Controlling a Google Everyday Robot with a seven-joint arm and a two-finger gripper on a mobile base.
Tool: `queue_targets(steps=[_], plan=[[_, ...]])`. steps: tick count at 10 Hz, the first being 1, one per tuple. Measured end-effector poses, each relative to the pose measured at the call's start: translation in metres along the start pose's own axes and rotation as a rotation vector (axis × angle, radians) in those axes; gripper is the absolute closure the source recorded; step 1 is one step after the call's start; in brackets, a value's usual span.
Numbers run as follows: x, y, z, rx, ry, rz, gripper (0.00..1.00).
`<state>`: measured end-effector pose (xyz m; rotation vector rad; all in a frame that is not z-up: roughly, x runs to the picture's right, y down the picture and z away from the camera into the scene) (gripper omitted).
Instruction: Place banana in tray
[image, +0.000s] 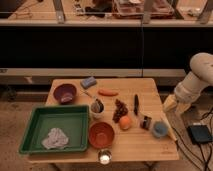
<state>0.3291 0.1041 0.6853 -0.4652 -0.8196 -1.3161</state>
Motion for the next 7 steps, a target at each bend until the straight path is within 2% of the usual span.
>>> queue_targets(steps=[2,4,5,7], plan=[[0.000,0.000,-0.001,-0.006,0.006,-0.002,0.50],[0.003,0.008,-0.016,-0.029,0.064,0.004,0.50],[0.000,0.015,-0.023,-0.030,0.087,0.010,0.50],[-0.012,0.033,-0.043,-0.016,0.169,0.005,0.50]])
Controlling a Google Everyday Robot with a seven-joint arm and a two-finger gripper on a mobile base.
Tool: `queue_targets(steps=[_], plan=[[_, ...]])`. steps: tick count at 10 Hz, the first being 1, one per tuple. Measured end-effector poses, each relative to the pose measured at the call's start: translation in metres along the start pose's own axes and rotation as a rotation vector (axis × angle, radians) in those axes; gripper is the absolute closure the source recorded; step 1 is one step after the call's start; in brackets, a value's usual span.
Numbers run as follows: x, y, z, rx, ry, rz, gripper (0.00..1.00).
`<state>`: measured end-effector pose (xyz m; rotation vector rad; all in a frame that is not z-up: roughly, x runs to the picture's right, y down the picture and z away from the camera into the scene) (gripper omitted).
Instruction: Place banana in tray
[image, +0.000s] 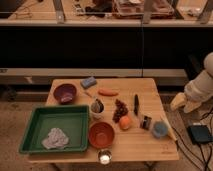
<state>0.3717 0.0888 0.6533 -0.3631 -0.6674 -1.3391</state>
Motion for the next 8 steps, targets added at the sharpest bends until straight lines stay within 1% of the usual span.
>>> queue_targets(steps=[1,2,3,4,7,8], plan=[[-0.003,0.008,-0.005,0.013,0.022,0.008,0.50],[-0.003,0.022,-0.009,0.045,0.042,0.059,0.50],[-0.002,0.027,-0.009,0.057,0.046,0.101,0.50],[-0.002,0.029,-0.010,0.061,0.045,0.115,0.50],[-0.001,0.026,-0.009,0.061,0.040,0.111,0.50],[-0.003,0.025,-0.008,0.059,0.035,0.093,0.50]])
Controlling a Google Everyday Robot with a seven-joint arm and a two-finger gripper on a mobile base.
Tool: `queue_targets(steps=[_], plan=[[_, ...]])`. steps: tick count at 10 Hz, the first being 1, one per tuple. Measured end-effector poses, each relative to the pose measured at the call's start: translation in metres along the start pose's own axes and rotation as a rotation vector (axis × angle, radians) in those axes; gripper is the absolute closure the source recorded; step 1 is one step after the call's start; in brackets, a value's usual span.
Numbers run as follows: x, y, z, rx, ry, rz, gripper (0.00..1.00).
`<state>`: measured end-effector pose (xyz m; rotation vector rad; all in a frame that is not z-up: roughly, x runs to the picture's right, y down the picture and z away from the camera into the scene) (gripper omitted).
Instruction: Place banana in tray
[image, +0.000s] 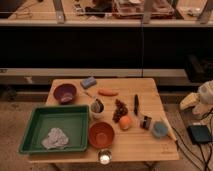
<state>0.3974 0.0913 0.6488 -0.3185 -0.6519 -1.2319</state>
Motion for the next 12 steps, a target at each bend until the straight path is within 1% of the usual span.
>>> queue_targets(steps=[1,3,4,5,6,7,12], plan=[[-0.009,0.000,0.002,0.007,-0.007,-0.039,0.50],[-0.031,0.013,0.006,0.031,-0.017,-0.080,0.50],[-0.052,0.030,0.010,0.046,-0.022,-0.122,0.50],[-0.068,0.043,0.015,0.046,-0.025,-0.164,0.50],[-0.078,0.054,0.023,0.040,-0.037,-0.192,0.50],[-0.083,0.062,0.032,0.028,-0.055,-0.202,0.50],[-0.083,0.061,0.032,0.028,-0.058,-0.205,0.50]])
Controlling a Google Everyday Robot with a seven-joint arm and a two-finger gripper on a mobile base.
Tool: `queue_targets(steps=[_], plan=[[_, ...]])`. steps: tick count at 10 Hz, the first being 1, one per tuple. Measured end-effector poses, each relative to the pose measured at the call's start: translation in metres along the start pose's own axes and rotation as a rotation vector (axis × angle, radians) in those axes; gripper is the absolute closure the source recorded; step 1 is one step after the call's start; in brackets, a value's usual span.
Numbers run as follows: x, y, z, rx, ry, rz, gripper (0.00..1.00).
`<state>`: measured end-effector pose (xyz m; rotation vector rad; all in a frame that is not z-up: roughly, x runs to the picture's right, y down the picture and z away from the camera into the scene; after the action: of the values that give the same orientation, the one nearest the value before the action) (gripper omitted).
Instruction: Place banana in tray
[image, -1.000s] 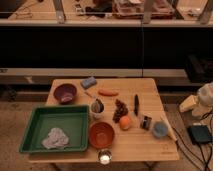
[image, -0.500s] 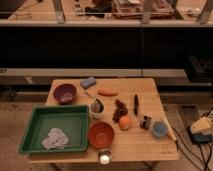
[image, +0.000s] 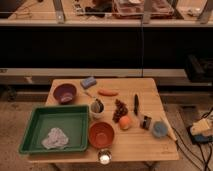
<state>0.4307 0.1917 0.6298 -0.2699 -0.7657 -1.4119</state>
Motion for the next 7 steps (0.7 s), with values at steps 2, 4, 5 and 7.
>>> queue_targets(steps=[2,4,5,7], plan=[[0.000,0.001,0.001,0.007,-0.009,-0.003,0.50],[0.004,0.008,0.008,0.069,-0.009,-0.077,0.50],[0.004,0.010,0.012,0.093,0.003,-0.118,0.50],[0.003,0.012,0.019,0.133,0.034,-0.180,0.50]])
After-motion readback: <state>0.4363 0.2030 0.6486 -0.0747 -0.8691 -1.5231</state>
